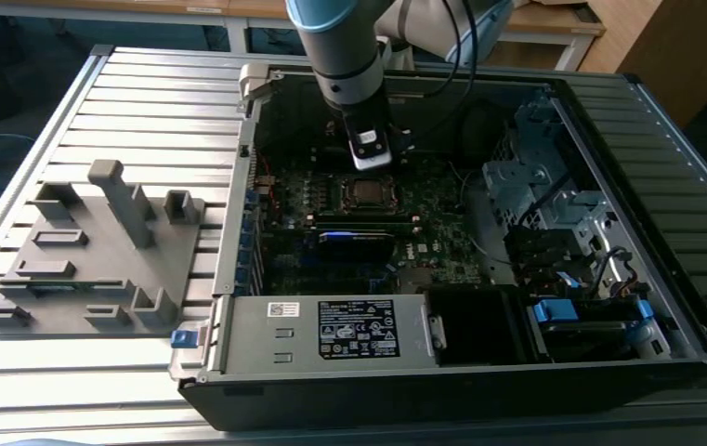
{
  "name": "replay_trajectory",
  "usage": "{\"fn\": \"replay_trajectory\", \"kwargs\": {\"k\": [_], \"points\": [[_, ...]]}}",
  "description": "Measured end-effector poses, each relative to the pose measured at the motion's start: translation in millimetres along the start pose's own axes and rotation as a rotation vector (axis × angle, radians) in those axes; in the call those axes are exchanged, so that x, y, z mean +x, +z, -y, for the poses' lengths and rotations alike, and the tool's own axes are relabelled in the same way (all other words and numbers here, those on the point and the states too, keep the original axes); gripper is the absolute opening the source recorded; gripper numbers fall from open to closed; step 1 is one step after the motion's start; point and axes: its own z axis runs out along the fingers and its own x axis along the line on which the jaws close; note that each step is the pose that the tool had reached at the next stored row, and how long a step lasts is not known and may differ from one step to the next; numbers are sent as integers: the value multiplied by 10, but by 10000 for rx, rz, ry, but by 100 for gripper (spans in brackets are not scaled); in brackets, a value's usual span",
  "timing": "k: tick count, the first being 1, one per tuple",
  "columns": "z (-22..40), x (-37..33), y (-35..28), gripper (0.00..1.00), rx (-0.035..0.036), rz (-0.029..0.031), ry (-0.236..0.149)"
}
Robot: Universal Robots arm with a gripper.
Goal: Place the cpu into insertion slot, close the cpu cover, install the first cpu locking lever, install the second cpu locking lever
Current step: 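Install the first cpu locking lever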
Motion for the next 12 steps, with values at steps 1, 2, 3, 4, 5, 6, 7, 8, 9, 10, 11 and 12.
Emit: {"fn": "replay_trajectory", "kwargs": {"k": [1, 2, 3, 4, 5, 6, 7, 8, 9, 10, 11, 12], "points": [[1, 0, 3, 11, -1, -2, -6], [2, 1, 6, 11, -1, -4, -12], [3, 1, 9, 11, -3, -5, -17], [4, 2, 11, 11, -2, -8, -23], [4, 2, 13, 11, -3, -10, -29], [5, 2, 16, 11, -3, -12, -35], [5, 2, 18, 11, -4, -13, -41], [6, 2, 20, 11, -6, -15, -46], [6, 2, 23, 11, -8, -17, -53], [7, 2, 25, 11, -9, -18, -59], [7, 3, 27, 11, -12, -20, -64], [7, 2, 29, 11, -13, -22, -71]]}}
